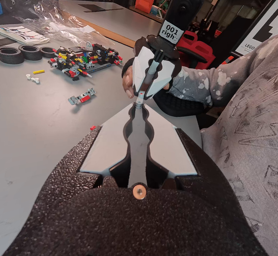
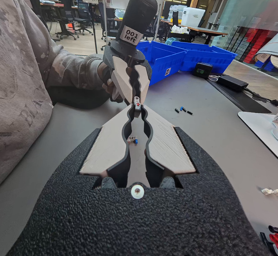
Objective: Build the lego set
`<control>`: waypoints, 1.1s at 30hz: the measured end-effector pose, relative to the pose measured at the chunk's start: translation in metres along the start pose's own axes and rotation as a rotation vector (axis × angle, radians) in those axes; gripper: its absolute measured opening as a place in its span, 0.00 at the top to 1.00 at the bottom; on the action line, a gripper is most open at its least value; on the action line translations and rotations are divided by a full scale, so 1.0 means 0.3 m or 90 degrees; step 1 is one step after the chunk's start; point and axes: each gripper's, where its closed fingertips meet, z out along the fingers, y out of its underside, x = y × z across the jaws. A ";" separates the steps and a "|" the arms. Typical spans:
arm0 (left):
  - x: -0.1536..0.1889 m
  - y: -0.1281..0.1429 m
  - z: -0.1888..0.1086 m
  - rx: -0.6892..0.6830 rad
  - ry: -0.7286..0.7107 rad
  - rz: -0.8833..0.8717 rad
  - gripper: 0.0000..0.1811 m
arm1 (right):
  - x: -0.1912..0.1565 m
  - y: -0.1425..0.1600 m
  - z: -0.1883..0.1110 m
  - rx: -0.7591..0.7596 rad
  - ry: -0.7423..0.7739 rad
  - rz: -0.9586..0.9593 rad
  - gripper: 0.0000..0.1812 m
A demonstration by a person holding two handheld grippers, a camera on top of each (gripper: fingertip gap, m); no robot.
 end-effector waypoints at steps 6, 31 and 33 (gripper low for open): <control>0.009 -0.016 -0.005 0.017 0.014 -0.010 0.97 | -0.003 -0.016 -0.002 0.021 -0.006 0.011 0.97; 0.033 -0.005 0.005 0.006 -0.017 0.129 0.97 | -0.038 0.003 0.007 0.005 -0.054 0.029 0.97; 0.023 -0.009 0.005 0.002 -0.037 0.138 0.97 | -0.027 0.004 0.008 -0.006 -0.057 0.033 0.97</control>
